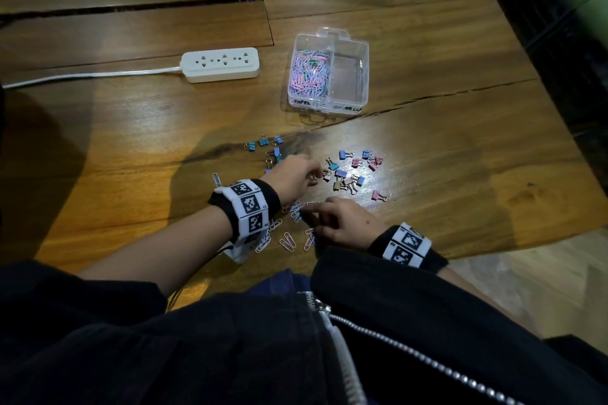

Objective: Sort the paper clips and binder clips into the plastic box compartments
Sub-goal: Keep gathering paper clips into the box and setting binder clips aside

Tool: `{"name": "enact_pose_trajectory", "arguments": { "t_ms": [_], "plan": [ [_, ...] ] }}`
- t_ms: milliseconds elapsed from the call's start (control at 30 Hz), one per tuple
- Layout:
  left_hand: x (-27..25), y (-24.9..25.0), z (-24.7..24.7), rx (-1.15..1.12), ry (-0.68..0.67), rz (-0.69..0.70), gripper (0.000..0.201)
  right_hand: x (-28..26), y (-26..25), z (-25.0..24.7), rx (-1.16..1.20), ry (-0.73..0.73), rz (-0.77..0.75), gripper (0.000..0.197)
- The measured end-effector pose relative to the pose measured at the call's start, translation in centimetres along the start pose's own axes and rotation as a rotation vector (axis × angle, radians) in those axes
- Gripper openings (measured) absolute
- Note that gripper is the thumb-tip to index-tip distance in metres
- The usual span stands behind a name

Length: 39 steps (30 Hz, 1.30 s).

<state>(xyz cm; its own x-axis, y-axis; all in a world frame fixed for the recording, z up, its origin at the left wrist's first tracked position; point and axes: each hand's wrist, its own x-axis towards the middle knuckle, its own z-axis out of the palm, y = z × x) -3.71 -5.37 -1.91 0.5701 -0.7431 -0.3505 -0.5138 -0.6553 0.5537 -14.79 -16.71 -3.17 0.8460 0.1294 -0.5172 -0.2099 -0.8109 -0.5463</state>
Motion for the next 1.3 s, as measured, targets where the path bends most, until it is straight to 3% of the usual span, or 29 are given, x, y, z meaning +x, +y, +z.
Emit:
{"name": "enact_pose_trajectory", "arguments": {
  "t_ms": [167,367,533,633,700,767,833,900,1067,1167,1300],
  "plan": [
    [-1.3,-1.7,-1.6,-0.031,0.12,-0.033,0.024,0.1,0.2,-0.4,0.055,0.169,0.026,0.033],
    [-3.9,-4.4,-1.8,0.056,-0.151,-0.109,0.044,1.2,-0.9,0.1,0.035,0.13,0.045,0.049],
    [-4.9,-3.9,-0.6,0.181,-0.207,-0.032,0.054,2.8,-2.0,-0.5,0.045,0.155,0.082,0.052],
    [-5.6,-4.5,-1.2,0.078,-0.128,-0.06,0.043,3.1,-2.3,-0.6,0.01,0.131,0.074,0.037],
    [-6.2,-5.3,-2.0,0.076,0.005,-0.134,0.038,3.3,-2.3,-0.6,0.047,0.137,0.085,0.04],
    [-6.9,-6.3,-2.8,0.135,0.064,-0.257,0.05,3.7,-2.4,-0.6,0.053,0.15,0.103,0.049],
    [-7.6,-7.4,-3.4,0.15,0.064,-0.367,0.064,3.9,-2.7,-0.4,0.013,0.146,0.104,0.051],
    [-8.1,-8.2,-3.5,0.119,0.054,-0.411,0.063,3.6,-3.0,-0.2,0.0,0.12,0.063,0.043],
    [-9.4,-7.9,-2.4,0.005,-0.045,-0.311,0.044,1.0,-1.8,-1.6,0.127,0.055,0.035,0.021],
    [-10.4,-7.7,-2.0,-0.039,-0.126,-0.272,0.052,-0.5,-0.5,-2.5,0.036,0.002,0.049,0.034],
    [-11.6,-8.0,-2.1,0.076,-0.142,-0.409,0.087,-1.5,0.3,-0.2,-0.121,-0.051,0.003,0.058]
  ]
}}
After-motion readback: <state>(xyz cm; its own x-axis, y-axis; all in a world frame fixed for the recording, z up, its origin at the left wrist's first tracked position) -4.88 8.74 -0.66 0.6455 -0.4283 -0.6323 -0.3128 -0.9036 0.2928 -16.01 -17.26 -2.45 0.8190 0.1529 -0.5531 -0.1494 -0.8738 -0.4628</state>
